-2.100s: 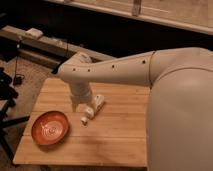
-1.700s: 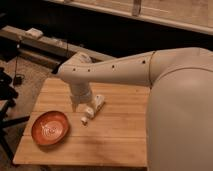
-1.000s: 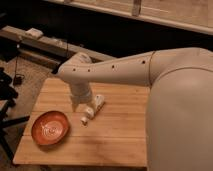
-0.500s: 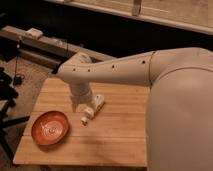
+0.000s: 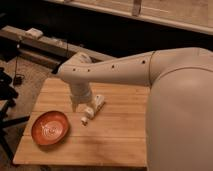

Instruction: Place the bottle in the ceramic bowl

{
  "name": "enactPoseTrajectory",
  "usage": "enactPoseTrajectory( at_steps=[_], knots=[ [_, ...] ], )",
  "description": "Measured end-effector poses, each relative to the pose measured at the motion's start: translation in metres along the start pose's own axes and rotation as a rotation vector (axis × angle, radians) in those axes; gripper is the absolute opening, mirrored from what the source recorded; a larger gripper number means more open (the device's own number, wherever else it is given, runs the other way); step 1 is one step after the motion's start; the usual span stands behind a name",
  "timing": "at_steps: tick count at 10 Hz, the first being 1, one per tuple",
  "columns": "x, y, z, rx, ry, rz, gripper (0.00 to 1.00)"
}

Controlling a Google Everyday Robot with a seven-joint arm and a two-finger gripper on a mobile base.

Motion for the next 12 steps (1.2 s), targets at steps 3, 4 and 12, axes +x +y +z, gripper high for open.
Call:
enactPoseTrajectory(
  at_steps=[3,4,12],
  knots=[
    [0.000,-0.001,0.001,0.003,-0.002,-0.002,0.65],
    [-0.007,0.001,0.005,-0.001,-0.007,-0.012,0.65],
    [-0.104,0.008,0.082,-0.008,0.003,-0.015,0.65]
  ],
)
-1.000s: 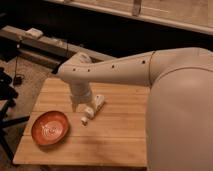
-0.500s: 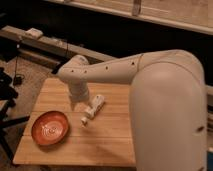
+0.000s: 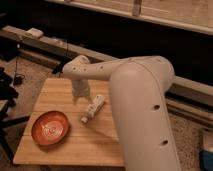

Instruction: Place the bottle in the ceramic bowl

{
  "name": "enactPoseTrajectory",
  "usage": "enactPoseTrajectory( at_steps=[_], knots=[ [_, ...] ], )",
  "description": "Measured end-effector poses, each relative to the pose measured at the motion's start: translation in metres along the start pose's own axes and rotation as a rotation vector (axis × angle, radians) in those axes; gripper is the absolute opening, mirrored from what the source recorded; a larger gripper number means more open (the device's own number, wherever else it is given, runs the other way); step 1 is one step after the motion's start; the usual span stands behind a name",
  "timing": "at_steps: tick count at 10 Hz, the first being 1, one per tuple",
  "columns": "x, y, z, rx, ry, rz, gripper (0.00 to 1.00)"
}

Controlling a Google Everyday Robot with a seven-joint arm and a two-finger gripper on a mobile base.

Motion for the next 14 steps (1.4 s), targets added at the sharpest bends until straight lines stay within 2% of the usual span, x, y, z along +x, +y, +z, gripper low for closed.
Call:
enactPoseTrajectory(
  at_steps=[3,7,14],
  knots=[
    [-0.010,-0.012,0.000,0.015,-0.006,0.023,0.65],
    [-0.013,-0.022,0.023,0.023,0.002,0.036,0.65],
    [-0.022,-0.055,0.041,0.052,0.025,0.089,0.65]
  ],
)
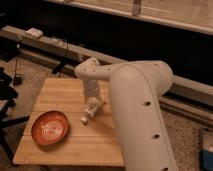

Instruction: Place the bottle in the ceramic bowl

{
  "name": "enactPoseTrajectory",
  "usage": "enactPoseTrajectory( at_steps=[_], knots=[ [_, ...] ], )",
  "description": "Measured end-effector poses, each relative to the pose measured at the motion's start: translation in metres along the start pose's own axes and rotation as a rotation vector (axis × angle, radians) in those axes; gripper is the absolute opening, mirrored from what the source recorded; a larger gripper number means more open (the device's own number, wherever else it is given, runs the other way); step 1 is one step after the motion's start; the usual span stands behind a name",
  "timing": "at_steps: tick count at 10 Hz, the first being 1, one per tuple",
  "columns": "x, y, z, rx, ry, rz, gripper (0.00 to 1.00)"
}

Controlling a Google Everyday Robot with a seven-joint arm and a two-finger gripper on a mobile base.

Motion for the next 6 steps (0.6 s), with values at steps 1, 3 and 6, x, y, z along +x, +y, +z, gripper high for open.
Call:
enactPoseTrajectory(
  at_steps=[1,3,6],
  knots=[
    [-0.001,-0.001,0.004,0.004,0.006,0.003,0.65],
    [-0.002,-0.001,0.012,0.009,0.019,0.008,0.65],
    [-0.002,0.002,0.020,0.013,0.032,0.009,0.65]
  ],
)
